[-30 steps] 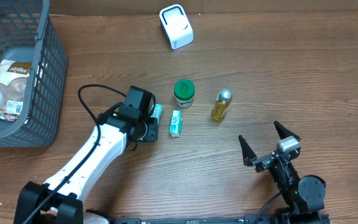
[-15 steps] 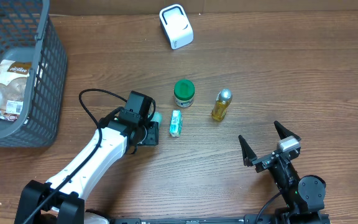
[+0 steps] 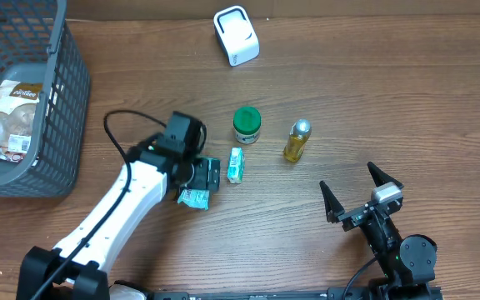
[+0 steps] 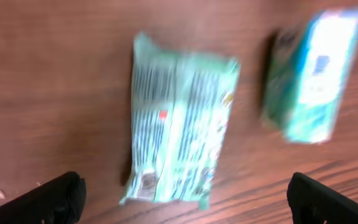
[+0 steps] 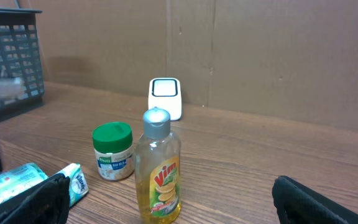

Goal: Scan the item barcode
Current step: 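Carry the wipes pack out of the basket toward the Kleenex pack, then lower the wipes pack onto the table left of the Kleenex and release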

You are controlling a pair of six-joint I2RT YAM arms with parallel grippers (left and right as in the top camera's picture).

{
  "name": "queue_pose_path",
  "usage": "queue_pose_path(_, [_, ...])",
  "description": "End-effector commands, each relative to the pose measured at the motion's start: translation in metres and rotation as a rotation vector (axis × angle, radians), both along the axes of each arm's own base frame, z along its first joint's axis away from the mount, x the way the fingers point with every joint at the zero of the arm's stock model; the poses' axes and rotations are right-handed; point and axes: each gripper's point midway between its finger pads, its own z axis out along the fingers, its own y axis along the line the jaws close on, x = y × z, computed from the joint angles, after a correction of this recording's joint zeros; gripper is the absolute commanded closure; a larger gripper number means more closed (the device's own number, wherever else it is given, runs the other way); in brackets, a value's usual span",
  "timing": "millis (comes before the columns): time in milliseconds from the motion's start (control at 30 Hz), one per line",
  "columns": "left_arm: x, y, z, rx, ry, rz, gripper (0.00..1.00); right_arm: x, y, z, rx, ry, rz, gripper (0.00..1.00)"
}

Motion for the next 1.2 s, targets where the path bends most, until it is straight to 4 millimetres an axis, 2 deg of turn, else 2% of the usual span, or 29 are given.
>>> queue_pose_path(0, [0.021,-0.007,0.031,-0.027,-0.070,-0.026,0.11,0.001,-0.002,-0.002,-0.004,-0.007,-0.013,0.00])
queue_pose_path(33, [0.022,-0.007,0.031,-0.027,-0.073,-0.026,0.22,0.001,-0.002,-0.002,-0.004,-0.007,-0.013,0.00])
queue_pose_path(67, [0.022,-0.007,0.031,-0.023,-0.074,-0.025,0.41,0.001,-0.002,-0.002,-0.004,-0.007,-0.013,0.00])
queue_pose_path(100, [0.023,-0.004,0.031,-0.011,-0.075,-0.021,0.68,0.001,-0.002,-0.002,-0.004,-0.007,-0.013,0.00])
queue_pose_path(133, [0.023,-0.002,0.030,0.002,-0.074,-0.014,0.87,0.001,-0.002,-0.002,-0.004,-0.007,-0.013,0.00])
queue_pose_path(167, [0.023,0.001,0.028,0.017,-0.074,-0.010,0.96,0.001,-0.002,-0.002,-0.004,-0.007,-0.013,0.00])
queue_pose_path(333, [0.022,0.006,0.013,0.055,-0.032,0.013,0.96,0.001,-0.002,-0.002,-0.004,-0.007,-0.013,0.00])
queue_pose_path(567, [0.013,0.005,-0.026,0.082,0.098,0.009,0.96,0.001,-0.002,-0.002,-0.004,-0.007,-0.013,0.00])
queue_pose_path(733, [0.008,0.005,-0.044,0.096,0.161,0.006,0.96,0.001,-0.002,-0.002,-0.004,-0.007,-0.013,0.00])
queue_pose_path(1167, [0.008,0.006,-0.047,0.100,0.170,0.007,0.95,0.001,-0.002,-0.002,-0.004,-0.007,-0.013,0.00])
